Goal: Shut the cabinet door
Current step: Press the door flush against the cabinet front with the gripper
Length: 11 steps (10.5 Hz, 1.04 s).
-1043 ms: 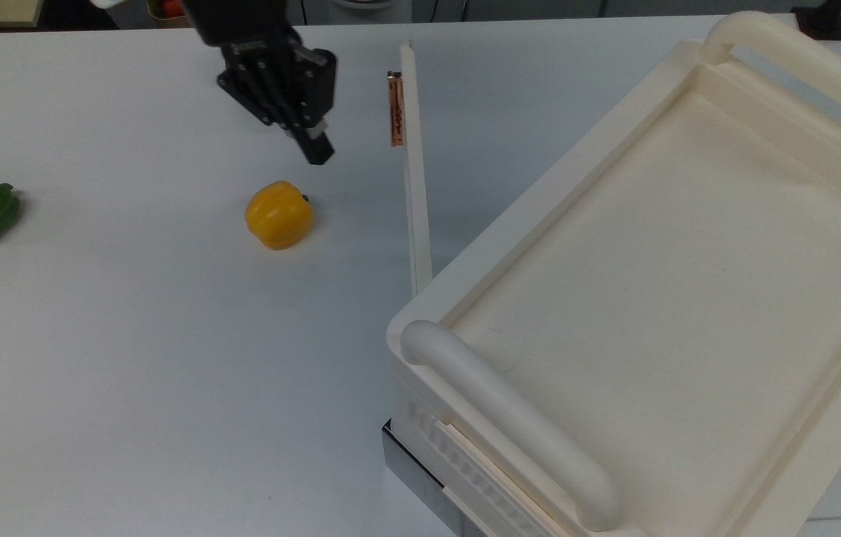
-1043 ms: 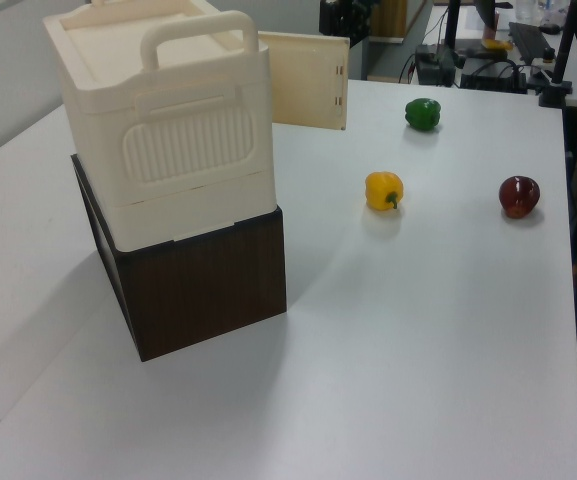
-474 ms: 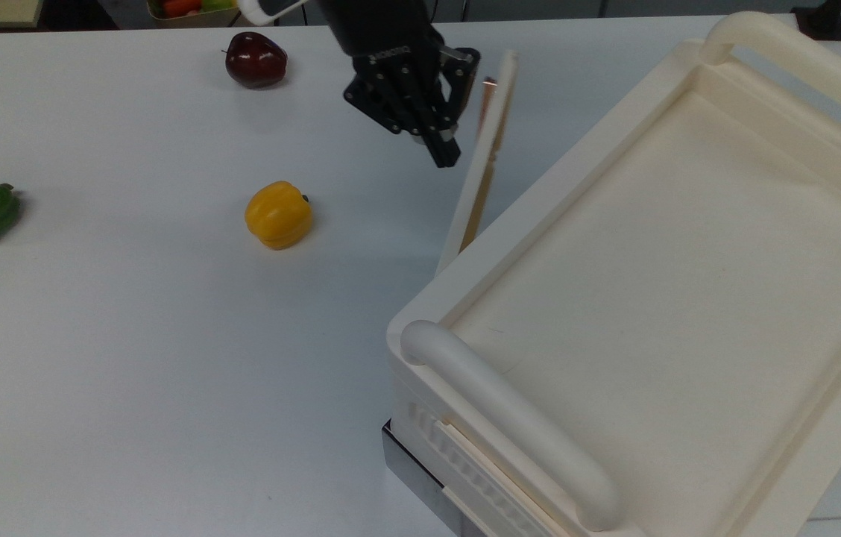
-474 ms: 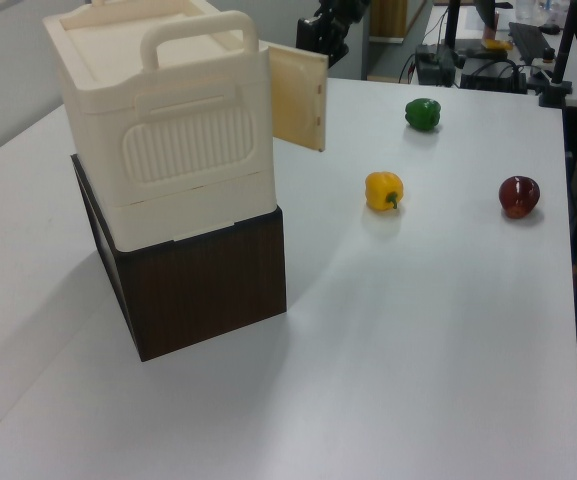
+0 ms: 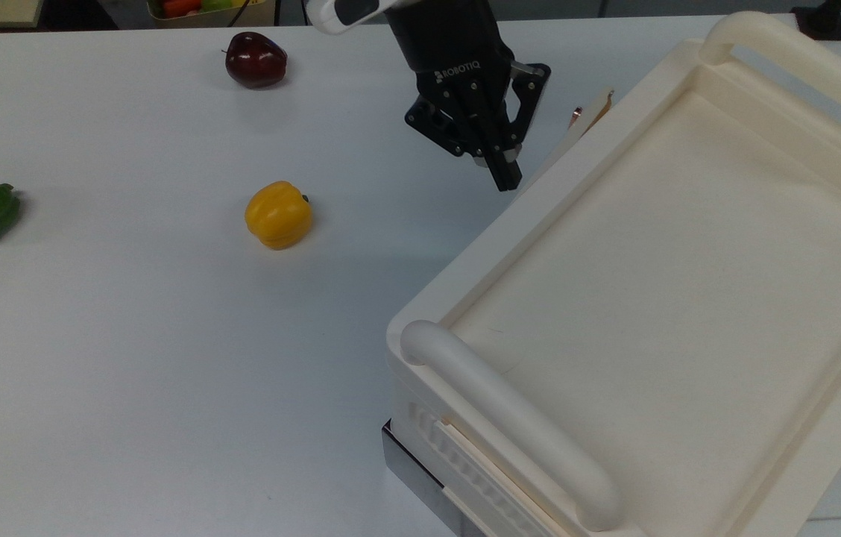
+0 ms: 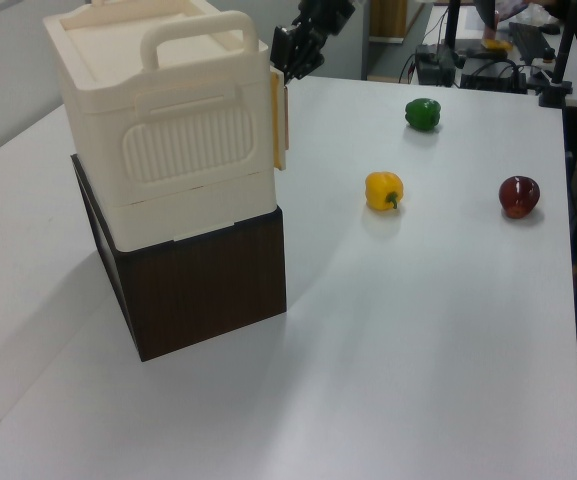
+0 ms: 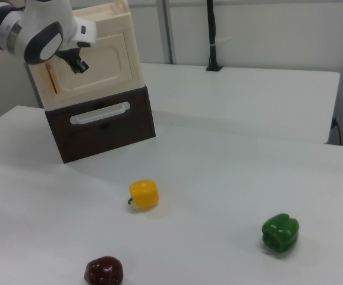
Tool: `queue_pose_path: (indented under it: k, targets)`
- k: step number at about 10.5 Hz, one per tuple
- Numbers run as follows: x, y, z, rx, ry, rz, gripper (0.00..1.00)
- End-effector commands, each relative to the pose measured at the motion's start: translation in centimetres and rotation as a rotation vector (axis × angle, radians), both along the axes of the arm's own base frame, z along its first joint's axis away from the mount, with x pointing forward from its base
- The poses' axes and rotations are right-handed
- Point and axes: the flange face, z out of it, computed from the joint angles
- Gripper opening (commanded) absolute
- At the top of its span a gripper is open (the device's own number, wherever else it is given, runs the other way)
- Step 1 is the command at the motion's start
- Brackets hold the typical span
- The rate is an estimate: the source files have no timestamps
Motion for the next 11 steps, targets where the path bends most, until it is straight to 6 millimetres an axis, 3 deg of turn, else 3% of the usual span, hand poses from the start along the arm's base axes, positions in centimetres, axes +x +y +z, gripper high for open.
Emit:
queue_pose_path:
  k: [1, 5, 7, 9, 11]
  targets:
    - [0.6, 1.9, -0.8, 0.023, -0.054, -0.021, 0.06]
    - [0.5, 4.3, -0.5, 0.046, -0.114, -0.044, 0.06]
    - [0.7, 4.8, -1.5, 0.039, -0.103, -0.037, 0.06]
    - [0.3, 4.3, -1.1, 0.023, -0.097, -0.024, 0.06]
    - [-0.5, 2.4, -1.8, -0.046, 0.014, 0.032, 0.06]
